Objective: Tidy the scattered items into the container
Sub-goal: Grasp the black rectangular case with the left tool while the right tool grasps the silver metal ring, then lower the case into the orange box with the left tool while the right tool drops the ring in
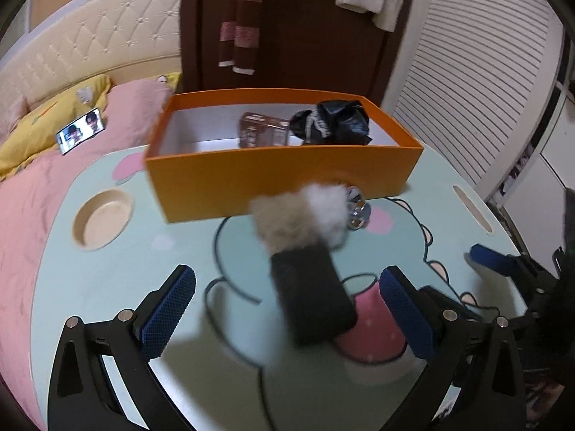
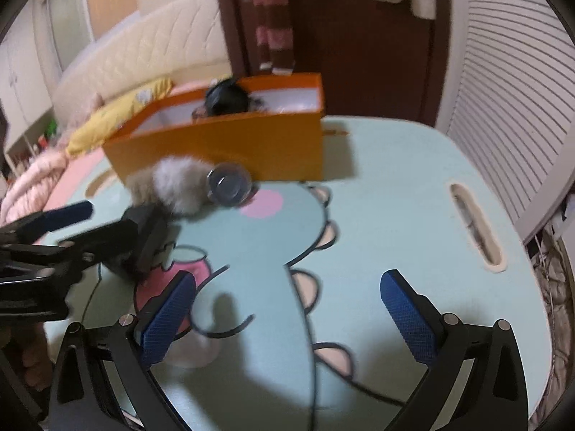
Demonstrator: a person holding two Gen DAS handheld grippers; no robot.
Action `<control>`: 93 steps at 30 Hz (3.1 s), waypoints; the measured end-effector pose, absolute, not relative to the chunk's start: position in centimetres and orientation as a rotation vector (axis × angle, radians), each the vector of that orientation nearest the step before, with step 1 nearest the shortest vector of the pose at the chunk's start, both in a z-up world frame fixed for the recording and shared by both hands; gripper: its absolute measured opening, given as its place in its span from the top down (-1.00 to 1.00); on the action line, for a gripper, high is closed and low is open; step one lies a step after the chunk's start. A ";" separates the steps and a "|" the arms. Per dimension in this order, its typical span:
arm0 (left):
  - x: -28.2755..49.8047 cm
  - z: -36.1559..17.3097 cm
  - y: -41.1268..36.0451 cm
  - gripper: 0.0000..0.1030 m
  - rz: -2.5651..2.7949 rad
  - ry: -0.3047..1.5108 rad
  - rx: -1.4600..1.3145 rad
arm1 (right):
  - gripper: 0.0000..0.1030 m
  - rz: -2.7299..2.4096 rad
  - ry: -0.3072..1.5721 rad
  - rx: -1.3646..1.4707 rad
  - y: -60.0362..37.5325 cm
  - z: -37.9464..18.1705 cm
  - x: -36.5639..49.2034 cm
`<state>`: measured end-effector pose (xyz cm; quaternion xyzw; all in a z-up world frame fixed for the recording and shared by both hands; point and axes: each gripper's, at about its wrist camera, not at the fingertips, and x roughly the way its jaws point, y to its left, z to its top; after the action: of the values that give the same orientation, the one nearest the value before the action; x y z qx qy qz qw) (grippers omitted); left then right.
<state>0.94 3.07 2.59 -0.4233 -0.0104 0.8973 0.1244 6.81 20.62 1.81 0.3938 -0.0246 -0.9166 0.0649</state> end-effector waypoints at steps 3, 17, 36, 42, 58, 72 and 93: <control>0.2 1.9 3.8 -0.86 2.600 -0.002 -1.266 | -0.99 -2.785 -0.099 1.158 21.6 2.5 6.9; 3.2 1.4 0.1 0.21 2.600 -0.067 -1.269 | -0.61 -2.656 -0.022 1.171 19.0 3.4 3.6; 4.9 2.2 -5.6 0.21 2.743 -0.164 -1.251 | 0.23 -2.554 0.095 1.287 15.1 1.5 -1.7; 4.8 2.3 -5.8 0.21 2.739 -0.165 -1.244 | 0.44 -2.527 0.063 1.241 15.4 1.7 -1.0; 3.5 6.1 -3.5 0.22 2.679 -0.185 -1.106 | 0.44 -2.564 -0.024 1.070 17.2 6.9 2.0; -5.0 8.8 -0.5 0.21 2.655 -0.094 -1.067 | 0.44 -2.573 0.019 1.041 15.9 8.0 -4.3; -9.8 5.8 -0.8 0.08 2.602 -0.118 -1.197 | 0.10 -2.580 0.049 1.063 14.1 6.3 -8.5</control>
<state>-9.76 -0.84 5.82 -0.4135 -0.0406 0.8992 0.1371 -8.46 14.12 6.32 0.3752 0.0174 -0.9102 0.1744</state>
